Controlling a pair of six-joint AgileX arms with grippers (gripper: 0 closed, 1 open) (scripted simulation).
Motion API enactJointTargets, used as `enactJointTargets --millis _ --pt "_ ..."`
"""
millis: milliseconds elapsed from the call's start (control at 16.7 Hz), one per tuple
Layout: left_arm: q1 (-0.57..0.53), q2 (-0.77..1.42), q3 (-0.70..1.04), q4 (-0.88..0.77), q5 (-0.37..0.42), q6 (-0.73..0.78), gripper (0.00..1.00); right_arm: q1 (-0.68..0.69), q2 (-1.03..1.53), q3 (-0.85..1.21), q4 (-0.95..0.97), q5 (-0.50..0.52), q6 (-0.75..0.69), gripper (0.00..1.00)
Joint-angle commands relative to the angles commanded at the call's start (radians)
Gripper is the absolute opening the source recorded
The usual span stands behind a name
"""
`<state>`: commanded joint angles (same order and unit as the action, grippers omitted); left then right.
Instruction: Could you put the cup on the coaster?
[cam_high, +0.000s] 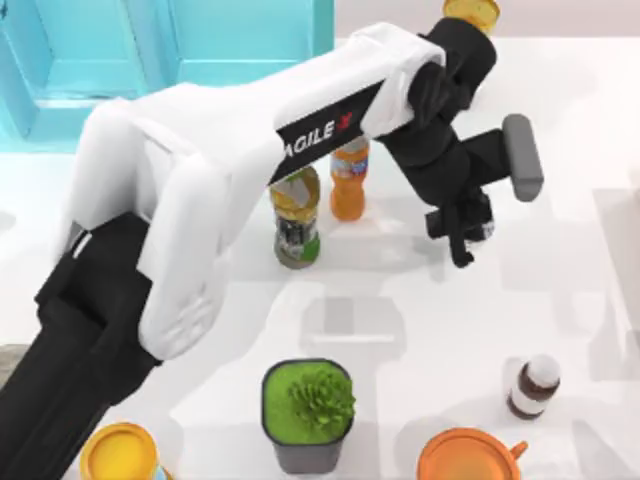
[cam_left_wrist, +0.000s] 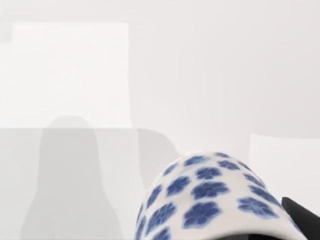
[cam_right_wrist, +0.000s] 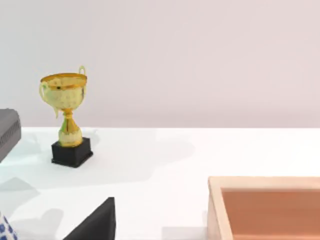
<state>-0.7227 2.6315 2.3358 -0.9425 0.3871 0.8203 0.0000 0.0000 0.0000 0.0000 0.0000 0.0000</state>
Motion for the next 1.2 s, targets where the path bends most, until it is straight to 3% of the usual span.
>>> enactJointTargets --millis 540,900,1200 --pt "-0.020 -0.104 -0.088 -0.025 -0.009 -0.064 0.00 0.000 0.000 0.000 0.000 0.000 0.000 1.00" --pt "-0.009 -0.484 -0.419 -0.092 -0.055 -0.290 0.00 0.000 0.000 0.000 0.000 0.000 0.000 1.00" --pt "0.129 -0.827 -0.778 -0.114 -0.133 -0.514 0.00 0.000 0.000 0.000 0.000 0.000 0.000 1.00"
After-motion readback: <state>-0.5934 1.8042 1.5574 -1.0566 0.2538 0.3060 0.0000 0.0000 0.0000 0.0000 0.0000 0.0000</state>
